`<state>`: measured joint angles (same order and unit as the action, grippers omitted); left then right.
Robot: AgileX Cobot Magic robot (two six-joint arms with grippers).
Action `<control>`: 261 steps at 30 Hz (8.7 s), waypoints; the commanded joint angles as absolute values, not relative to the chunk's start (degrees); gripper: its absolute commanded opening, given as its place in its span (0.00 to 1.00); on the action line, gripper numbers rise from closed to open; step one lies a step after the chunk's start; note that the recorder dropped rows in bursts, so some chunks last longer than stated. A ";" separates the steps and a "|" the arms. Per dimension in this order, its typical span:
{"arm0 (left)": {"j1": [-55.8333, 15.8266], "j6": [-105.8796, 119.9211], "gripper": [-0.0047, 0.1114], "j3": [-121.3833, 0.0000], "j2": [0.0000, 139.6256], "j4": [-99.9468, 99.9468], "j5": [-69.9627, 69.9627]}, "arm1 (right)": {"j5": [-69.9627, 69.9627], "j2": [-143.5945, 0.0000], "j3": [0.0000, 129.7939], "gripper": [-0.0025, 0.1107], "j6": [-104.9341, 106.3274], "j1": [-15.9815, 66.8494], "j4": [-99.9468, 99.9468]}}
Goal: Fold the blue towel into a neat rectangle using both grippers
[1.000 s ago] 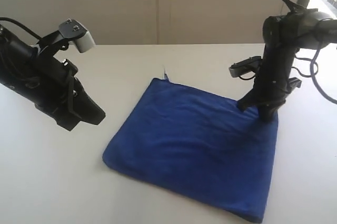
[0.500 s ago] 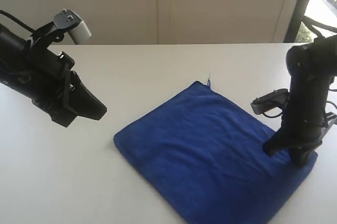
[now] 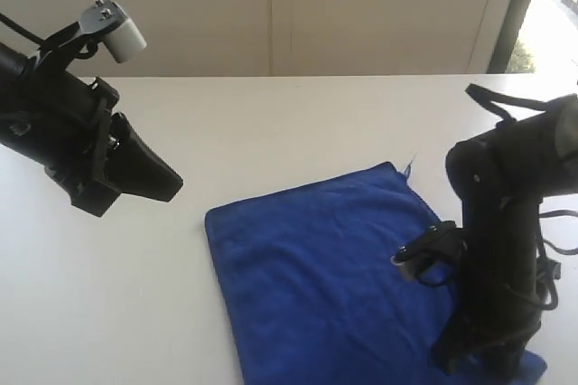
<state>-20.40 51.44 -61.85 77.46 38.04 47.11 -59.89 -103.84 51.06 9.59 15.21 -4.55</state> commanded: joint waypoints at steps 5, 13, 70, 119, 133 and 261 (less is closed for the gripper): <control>-20.65 52.69 0.04 -61.44 76.67 39.74 49.26 | -61.39 -93.61 59.42 0.02 3.80 19.36 -7.02; -20.65 52.80 0.04 -61.44 76.67 39.75 48.91 | -44.50 -96.38 66.21 0.02 19.56 19.49 13.20; -20.79 65.56 0.04 -67.24 94.62 28.79 55.59 | -56.00 -88.13 64.64 0.02 45.09 14.22 3.39; -34.46 73.81 0.49 -60.56 102.98 21.17 34.04 | -36.21 -92.10 42.63 0.48 66.92 14.22 4.53; -34.46 73.19 0.49 -60.56 106.00 21.43 33.96 | -34.47 -99.59 42.63 0.36 67.34 14.22 4.18; -28.72 67.48 0.64 -71.03 120.60 16.65 -32.55 | 5.09 -110.95 62.20 0.61 35.99 3.96 -16.32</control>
<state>-28.78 67.96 -71.40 121.25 15.54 -32.31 6.15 -111.62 62.07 36.09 4.80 -16.67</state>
